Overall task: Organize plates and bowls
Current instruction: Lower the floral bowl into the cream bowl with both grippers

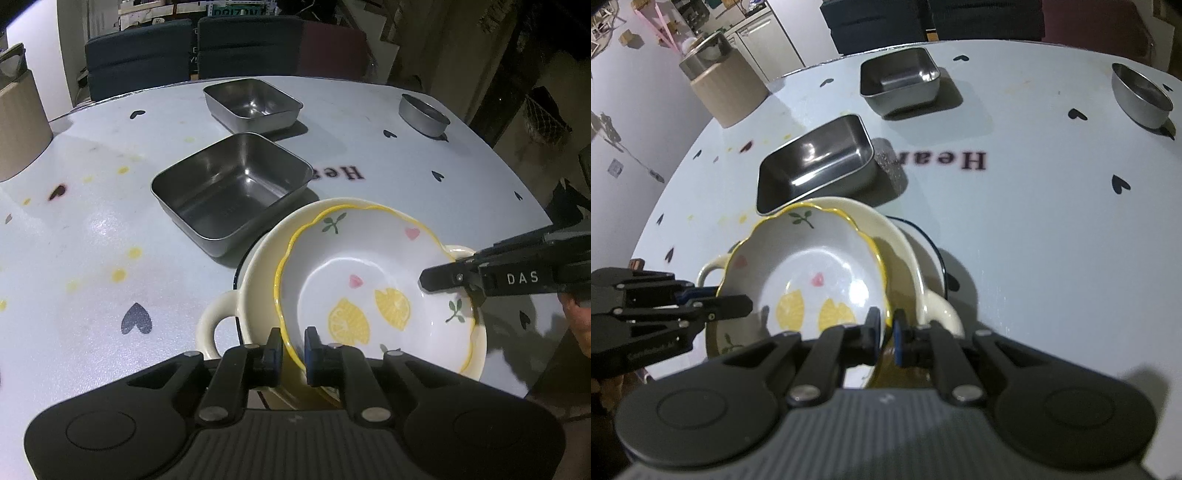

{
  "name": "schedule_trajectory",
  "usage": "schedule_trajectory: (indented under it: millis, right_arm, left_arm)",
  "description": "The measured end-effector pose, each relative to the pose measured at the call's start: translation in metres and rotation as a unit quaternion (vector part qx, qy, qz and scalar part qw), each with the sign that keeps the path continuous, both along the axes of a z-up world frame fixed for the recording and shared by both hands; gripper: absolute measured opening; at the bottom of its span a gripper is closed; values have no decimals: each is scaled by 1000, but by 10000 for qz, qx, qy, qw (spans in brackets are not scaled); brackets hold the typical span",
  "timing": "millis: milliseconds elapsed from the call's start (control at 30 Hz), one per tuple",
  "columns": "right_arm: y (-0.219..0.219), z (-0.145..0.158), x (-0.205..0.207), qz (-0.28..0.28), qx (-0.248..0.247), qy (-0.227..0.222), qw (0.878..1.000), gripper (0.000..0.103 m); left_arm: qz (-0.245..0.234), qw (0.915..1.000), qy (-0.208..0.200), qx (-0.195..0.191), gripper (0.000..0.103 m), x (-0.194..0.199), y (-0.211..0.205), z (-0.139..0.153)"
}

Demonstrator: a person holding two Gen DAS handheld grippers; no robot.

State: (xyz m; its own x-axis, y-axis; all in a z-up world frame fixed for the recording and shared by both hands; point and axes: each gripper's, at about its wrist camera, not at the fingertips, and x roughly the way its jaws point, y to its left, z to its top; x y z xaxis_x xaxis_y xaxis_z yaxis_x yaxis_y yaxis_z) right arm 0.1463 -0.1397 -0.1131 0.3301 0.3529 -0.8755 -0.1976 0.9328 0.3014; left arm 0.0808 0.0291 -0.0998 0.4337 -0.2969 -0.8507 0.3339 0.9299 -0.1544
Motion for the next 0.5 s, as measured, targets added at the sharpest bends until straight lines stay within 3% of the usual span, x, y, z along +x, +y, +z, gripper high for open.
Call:
schedule_trajectory:
  millis: [500]
  right_arm:
    - [0, 1, 0, -28, -51, 42, 10000, 10]
  left_arm:
    - [-79, 9999, 37, 57, 15, -1, -1, 1]
